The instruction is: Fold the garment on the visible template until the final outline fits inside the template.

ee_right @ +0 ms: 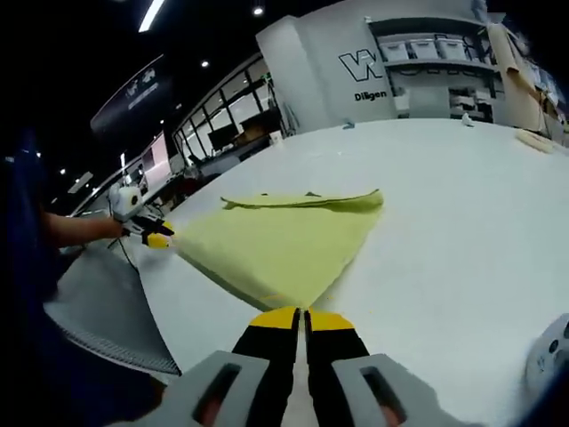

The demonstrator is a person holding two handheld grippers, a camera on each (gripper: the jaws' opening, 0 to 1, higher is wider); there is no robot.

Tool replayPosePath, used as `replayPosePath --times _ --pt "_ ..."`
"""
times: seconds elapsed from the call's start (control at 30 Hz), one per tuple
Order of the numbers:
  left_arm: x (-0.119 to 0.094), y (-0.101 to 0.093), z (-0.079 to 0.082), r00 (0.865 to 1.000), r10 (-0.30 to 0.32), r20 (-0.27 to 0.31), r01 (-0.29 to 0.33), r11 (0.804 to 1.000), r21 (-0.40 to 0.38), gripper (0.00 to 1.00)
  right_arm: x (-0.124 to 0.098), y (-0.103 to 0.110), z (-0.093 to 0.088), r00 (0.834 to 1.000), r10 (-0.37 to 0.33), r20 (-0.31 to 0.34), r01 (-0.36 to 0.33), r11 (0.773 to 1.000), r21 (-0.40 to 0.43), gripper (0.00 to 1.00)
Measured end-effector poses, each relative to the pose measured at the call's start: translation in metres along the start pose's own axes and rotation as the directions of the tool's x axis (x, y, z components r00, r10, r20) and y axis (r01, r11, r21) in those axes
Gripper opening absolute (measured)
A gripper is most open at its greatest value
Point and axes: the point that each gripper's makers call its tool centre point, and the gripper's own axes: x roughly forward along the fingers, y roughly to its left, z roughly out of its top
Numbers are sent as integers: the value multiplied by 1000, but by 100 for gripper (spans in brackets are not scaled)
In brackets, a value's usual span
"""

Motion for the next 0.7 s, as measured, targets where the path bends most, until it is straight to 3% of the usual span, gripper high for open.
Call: replayPosePath --times 0.17,0.3,0.37,0.43,0.57,0.7 --pt "-3 4 34 993 44 106 -40 999 -32 32 0 -13 27 998 -20 60 21 1000 -18 8" --pt "15 1 47 993 42 108 -40 999 -24 31 22 -15 41 998 -13 63 16 999 -38 8" --pt "23 10 50 993 42 111 -40 999 -24 29 36 -9 47 998 1 59 2 999 -51 8" --pt "38 9 64 992 48 119 -47 999 -10 25 46 -9 52 998 10 60 -6 998 -58 5" --pt "57 27 83 980 80 182 -74 997 -38 13 62 -4 60 998 24 56 -20 997 -81 0" --pt "78 45 91 979 129 157 -124 992 -38 2 86 0 66 999 38 38 -34 995 -96 0"
